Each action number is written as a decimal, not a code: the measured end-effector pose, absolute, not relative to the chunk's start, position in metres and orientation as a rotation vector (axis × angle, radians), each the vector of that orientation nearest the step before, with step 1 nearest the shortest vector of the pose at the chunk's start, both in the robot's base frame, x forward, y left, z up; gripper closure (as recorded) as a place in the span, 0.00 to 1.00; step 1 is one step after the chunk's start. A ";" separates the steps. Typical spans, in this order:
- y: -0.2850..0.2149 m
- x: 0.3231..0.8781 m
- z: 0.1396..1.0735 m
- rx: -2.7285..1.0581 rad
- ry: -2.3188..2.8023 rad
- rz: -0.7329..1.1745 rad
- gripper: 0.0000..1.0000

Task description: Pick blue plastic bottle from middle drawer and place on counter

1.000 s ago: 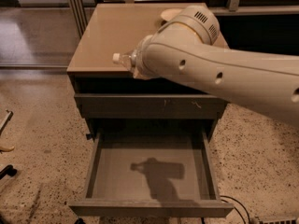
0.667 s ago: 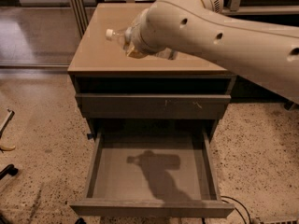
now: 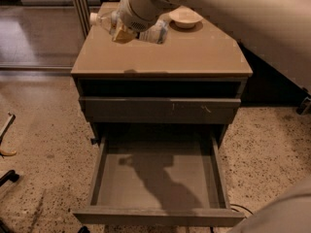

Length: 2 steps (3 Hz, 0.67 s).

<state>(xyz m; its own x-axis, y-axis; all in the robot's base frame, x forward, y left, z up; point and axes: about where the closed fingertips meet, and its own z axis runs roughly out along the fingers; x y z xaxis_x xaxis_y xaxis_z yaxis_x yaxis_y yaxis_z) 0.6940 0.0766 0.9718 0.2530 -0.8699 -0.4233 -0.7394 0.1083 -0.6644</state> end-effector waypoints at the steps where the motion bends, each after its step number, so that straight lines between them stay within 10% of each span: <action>1: 0.058 0.701 0.959 -1.710 1.549 -0.155 1.00; 2: 0.030 0.712 0.942 -1.751 1.568 -0.172 1.00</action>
Offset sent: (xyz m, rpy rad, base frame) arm 0.1260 -0.0388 -0.0387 -0.1459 -0.0141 0.3998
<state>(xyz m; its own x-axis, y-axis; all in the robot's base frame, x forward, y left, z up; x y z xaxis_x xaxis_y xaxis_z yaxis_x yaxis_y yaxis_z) 0.7119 0.0299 0.9422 0.2352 -0.8955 -0.3778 -0.7924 0.0484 -0.6081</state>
